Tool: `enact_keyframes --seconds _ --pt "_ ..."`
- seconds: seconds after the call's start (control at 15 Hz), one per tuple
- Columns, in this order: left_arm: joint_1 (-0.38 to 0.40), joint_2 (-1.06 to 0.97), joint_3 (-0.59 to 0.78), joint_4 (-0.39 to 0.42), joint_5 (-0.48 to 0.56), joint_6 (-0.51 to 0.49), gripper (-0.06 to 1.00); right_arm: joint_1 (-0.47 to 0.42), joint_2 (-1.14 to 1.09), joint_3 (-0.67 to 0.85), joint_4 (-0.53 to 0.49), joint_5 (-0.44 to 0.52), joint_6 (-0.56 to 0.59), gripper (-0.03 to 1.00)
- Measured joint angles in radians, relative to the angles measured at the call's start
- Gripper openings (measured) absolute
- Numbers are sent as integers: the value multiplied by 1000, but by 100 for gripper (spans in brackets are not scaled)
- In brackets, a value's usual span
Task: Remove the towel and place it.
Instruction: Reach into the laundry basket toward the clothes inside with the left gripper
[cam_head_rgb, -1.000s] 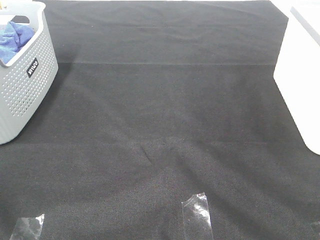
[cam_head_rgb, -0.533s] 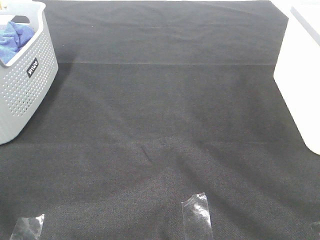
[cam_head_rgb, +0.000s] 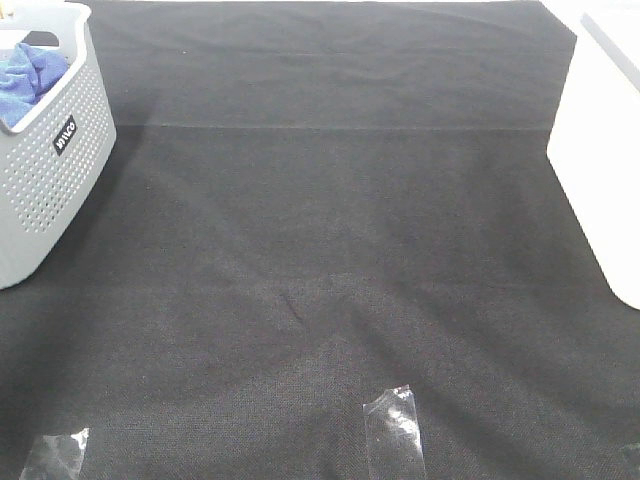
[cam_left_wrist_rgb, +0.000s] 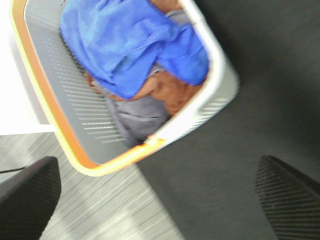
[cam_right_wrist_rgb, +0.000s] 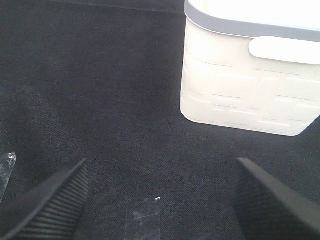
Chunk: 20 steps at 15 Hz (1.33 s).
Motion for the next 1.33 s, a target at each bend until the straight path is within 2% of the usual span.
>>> enact_keyframes --seconds 0.33,0.4,0.6,0.73,0.87,1.0,1.33 --pt "2 435 -264 311 1 83 99 0 0 0 0 0 0 75" --pt "3 563 -354 354 1 101 99 0 0 0 0 0 0 75" --pt "3 739 -442 359 -17 150 99 0 0 0 0 0 0 75" --pt "6 829 -449 359 -103 210 99 0 0 0 0 0 0 75" --pt "17 904 -449 346 -222 217 99 0 0 0 0 0 0 75" --pt "31 964 -449 344 -280 219 99 0 0 0 0 0 0 75" --pt "65 1036 -449 335 -289 230 99 0 0 0 0 0 0 75"
